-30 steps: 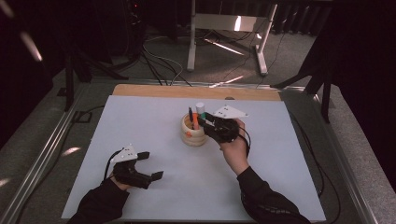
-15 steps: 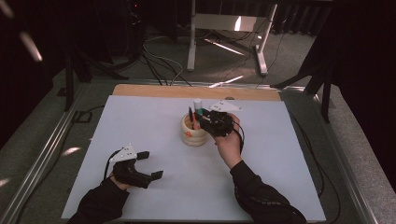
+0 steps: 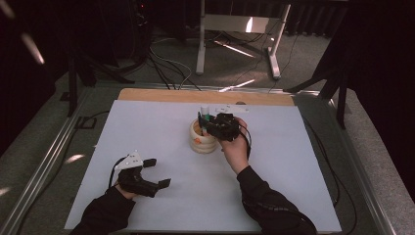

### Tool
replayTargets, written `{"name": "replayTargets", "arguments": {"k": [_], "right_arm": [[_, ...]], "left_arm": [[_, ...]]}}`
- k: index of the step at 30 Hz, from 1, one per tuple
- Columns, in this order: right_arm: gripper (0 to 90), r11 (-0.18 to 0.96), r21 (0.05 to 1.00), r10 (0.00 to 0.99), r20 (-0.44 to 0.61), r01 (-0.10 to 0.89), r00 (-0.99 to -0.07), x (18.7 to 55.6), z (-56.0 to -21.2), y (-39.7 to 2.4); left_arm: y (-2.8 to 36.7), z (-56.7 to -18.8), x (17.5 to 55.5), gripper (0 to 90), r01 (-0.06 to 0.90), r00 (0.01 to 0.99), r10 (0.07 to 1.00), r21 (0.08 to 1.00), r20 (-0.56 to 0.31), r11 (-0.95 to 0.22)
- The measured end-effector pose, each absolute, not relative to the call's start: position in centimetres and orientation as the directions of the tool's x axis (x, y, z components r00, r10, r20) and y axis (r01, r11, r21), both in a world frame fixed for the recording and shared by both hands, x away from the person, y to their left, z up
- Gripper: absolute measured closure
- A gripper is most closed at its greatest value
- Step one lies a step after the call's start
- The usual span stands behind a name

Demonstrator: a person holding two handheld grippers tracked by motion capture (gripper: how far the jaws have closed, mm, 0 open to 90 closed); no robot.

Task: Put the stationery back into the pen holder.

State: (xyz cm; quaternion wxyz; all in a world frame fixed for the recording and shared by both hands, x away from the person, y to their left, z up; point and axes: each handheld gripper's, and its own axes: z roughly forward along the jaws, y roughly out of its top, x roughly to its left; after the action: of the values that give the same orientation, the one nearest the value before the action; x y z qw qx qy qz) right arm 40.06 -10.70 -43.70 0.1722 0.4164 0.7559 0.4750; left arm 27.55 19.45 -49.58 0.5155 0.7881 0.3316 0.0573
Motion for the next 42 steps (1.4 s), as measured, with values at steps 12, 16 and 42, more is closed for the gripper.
{"name": "replayTargets", "arguments": {"k": [12, 16, 42], "right_arm": [[64.1, 0.2, 0.833, 0.791, 0.173, 0.516, -0.587, 40.0, -44.8, -10.6], [47.8, 0.191, 0.84, 0.801, 0.164, 0.507, -0.575, 39.9, -44.6, -10.7], [1.9, 0.236, 0.87, 0.693, 0.162, 0.433, -0.703, 37.7, -41.1, -14.1]], "left_arm": [[19.5, -49.6, 27.6, 0.3, 0.467, 0.771, 0.583, 0.85, -0.256, -0.245], [19.5, -49.6, 27.6, 0.3, 0.465, 0.773, 0.582, 0.851, -0.254, -0.246], [19.4, -49.6, 27.6, 0.3, 0.462, 0.778, 0.573, 0.851, -0.256, -0.247]]}}
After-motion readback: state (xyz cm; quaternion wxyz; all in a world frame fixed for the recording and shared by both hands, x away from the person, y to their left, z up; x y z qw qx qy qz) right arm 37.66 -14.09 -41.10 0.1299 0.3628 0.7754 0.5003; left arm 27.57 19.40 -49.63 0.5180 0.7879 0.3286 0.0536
